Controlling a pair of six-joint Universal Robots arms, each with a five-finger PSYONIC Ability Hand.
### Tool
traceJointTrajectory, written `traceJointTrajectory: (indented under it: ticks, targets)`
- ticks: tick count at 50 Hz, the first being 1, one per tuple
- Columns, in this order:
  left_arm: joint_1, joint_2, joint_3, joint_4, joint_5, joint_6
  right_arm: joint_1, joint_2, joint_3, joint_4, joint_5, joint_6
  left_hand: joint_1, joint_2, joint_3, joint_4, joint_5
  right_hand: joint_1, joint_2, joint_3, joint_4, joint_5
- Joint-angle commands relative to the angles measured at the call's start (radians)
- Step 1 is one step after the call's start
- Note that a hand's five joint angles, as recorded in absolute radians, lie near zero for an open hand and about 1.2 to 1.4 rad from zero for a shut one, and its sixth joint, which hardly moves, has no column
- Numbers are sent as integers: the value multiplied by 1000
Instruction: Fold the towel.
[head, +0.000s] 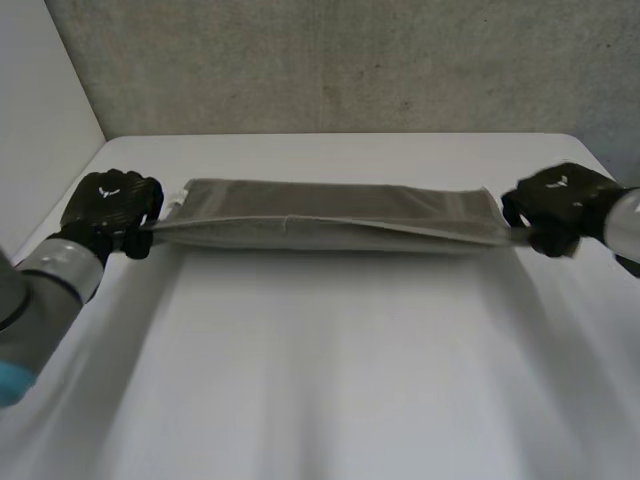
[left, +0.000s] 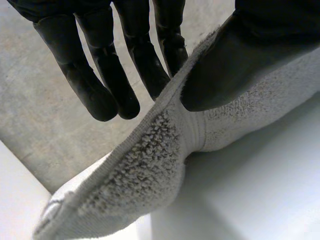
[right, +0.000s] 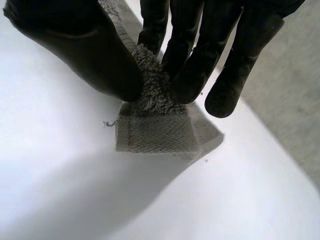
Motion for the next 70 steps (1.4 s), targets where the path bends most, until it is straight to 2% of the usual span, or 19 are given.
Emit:
traceJointTrajectory:
  ticks: [1, 3, 7, 14, 16, 17, 22, 25, 30, 40, 41, 42, 43, 44, 45, 50, 55, 62, 70]
  targets:
    - [29, 190, -150, -147, 133, 6, -128, -77, 80, 299, -117, -190, -48, -112, -142, -115, -251, 69, 78, 56, 66, 64]
    - [66, 217, -185, -199, 199, 6, -211, -75, 114, 404, -158, -330, -48, -112, -142, -115, -251, 69, 78, 56, 66, 64]
    - [96, 205, -181, -202, 238, 7, -220, -36, 106, 435, -192, -387, -48, -112, -142, -115, -251, 69, 78, 56, 66, 64]
    - [76, 30, -21, -175, 238, 3, -148, 99, -39, 254, -175, -240, -48, -112, -142, -115, -251, 69, 78, 56, 66, 64]
    - [14, -90, 115, -170, 212, 3, -99, 167, -129, 159, -105, -142, -48, -112, -142, -115, -251, 69, 78, 56, 66, 64]
    - [14, -91, 115, -170, 212, 3, -99, 167, -130, 159, -104, -142, -48, -112, -142, -115, -251, 69, 78, 56, 66, 64]
    - [-75, -319, 411, -165, 94, 6, 19, 274, -271, 14, 80, -59, -48, -112, -142, -115, -251, 69, 78, 56, 66, 64]
    - [-82, -372, 488, -165, 81, 4, 28, 290, -285, -27, 107, -35, -48, -112, -142, -115, -251, 69, 78, 56, 66, 64]
    - [-108, -607, 796, -170, 72, 18, 48, 352, -328, -171, 189, 105, -48, -112, -142, -115, -251, 69, 78, 56, 66, 64]
    - [-118, -859, 1080, -181, 66, 52, 80, 490, -432, -202, 258, 126, -48, -112, -142, -115, -251, 69, 78, 56, 66, 64]
    - [-118, -859, 1080, -181, 66, 52, 86, 516, -459, -202, 267, 129, -48, -112, -142, -115, -251, -122, -113, -135, -124, -127]
    - [-121, -879, 1099, -181, 64, 49, 86, 517, -460, -202, 267, 129, -48, -112, -142, -115, -251, -124, -115, -136, -126, -129]
    - [-127, -887, 1105, -179, 64, 52, 89, 538, -486, -200, 275, 133, -353, -416, -447, -419, -556, -851, -841, -863, -853, -856]
    - [-128, -887, 1105, -179, 64, 52, 89, 538, -486, -200, 275, 133, -356, -420, -450, -423, -559, -858, -849, -870, -860, -863]
    - [-131, -890, 1106, -179, 63, 49, 93, 549, -504, -200, 281, 134, -1175, -1239, -1270, -1242, -1378, -1153, -1144, -1166, -1155, -1158]
    - [-143, -870, 1085, -182, 46, 43, 99, 530, -523, -198, 278, 139, -1269, -1333, -1364, -1336, -1473, -1153, -1144, -1166, -1155, -1158]
    - [-151, -775, 988, -202, 46, 41, 114, 422, -466, -212, 273, 146, -1269, -1333, -1364, -1336, -1473, -1153, -1144, -1166, -1155, -1158]
    - [-149, -523, 693, -184, 51, 41, 114, 178, -151, -304, 239, 140, -1269, -1333, -1364, -1336, -1473, -1153, -1144, -1166, -1155, -1158]
    - [-143, -321, 431, -161, 52, 40, 102, 67, 167, -353, 250, 117, -1269, -1333, -1364, -1336, -1473, -1108, -1099, -1121, -1110, -1113]
